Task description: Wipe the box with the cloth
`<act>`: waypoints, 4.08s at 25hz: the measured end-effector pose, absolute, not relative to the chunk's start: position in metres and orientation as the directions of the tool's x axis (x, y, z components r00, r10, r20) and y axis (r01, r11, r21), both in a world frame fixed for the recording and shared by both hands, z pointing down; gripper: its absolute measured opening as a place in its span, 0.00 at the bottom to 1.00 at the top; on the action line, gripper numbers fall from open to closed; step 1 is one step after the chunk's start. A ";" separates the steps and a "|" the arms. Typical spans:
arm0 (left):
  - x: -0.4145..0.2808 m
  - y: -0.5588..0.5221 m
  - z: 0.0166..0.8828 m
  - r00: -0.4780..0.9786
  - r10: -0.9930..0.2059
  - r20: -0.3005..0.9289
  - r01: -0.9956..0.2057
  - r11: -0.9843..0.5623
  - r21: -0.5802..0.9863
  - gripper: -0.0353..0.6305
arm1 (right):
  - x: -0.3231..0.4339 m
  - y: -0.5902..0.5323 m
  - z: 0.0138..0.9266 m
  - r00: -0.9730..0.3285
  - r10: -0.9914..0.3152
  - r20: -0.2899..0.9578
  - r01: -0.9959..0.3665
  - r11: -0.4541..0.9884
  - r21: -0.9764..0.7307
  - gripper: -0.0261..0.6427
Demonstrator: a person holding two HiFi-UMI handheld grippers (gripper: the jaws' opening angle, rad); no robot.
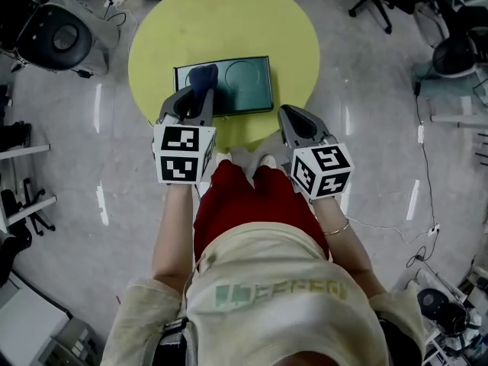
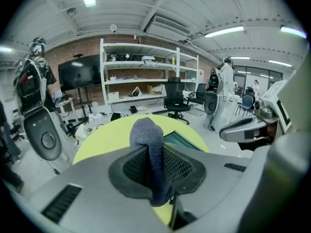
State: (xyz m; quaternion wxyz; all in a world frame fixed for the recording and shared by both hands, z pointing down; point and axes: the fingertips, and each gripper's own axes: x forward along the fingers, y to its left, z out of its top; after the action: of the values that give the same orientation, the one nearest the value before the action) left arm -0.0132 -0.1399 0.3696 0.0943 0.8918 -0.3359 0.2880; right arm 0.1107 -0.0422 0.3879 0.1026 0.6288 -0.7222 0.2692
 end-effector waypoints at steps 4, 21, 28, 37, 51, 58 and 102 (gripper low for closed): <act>0.047 -0.107 0.366 0.675 -0.482 0.559 -0.597 -0.802 0.030 0.15 | 0.140 -0.018 0.387 -0.183 -0.859 0.478 -0.962 0.056 -0.267 0.10; 0.087 -0.066 0.436 0.629 -0.461 0.626 -0.601 -0.799 0.016 0.15 | 0.153 0.027 0.418 -0.225 -0.817 0.531 -0.949 0.059 -0.311 0.10; 0.017 -0.100 0.442 0.611 -0.477 0.632 -0.652 -0.756 0.059 0.15 | 0.099 -0.005 0.419 -0.261 -0.795 0.547 -0.949 0.107 -0.296 0.10; -0.081 -0.130 0.442 0.574 -0.519 0.633 -0.709 -0.702 0.068 0.15 | 0.014 -0.043 0.418 -0.314 -0.767 0.560 -0.942 0.180 -0.282 0.10; -0.172 -0.138 0.420 0.489 -0.631 0.602 -0.776 -0.630 -0.031 0.15 | -0.018 -0.052 0.427 -0.280 -0.768 0.576 -0.953 0.149 -0.264 0.10; -0.107 -0.085 0.403 0.645 -0.519 0.561 -0.674 -0.732 0.098 0.15 | 0.022 -0.022 0.423 -0.220 -0.796 0.564 -0.961 0.077 -0.267 0.10; -0.071 -0.076 0.508 0.686 -0.316 0.656 -0.624 -0.719 0.306 0.15 | -0.011 -0.043 0.456 -0.300 -0.709 0.637 -0.950 0.162 -0.267 0.10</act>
State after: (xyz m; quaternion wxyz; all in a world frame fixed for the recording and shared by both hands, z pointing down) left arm -0.0708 -0.0755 0.5083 0.2628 0.8797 -0.2670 0.2928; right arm -0.0112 -0.0432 0.4562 0.1865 0.5612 -0.7392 0.3222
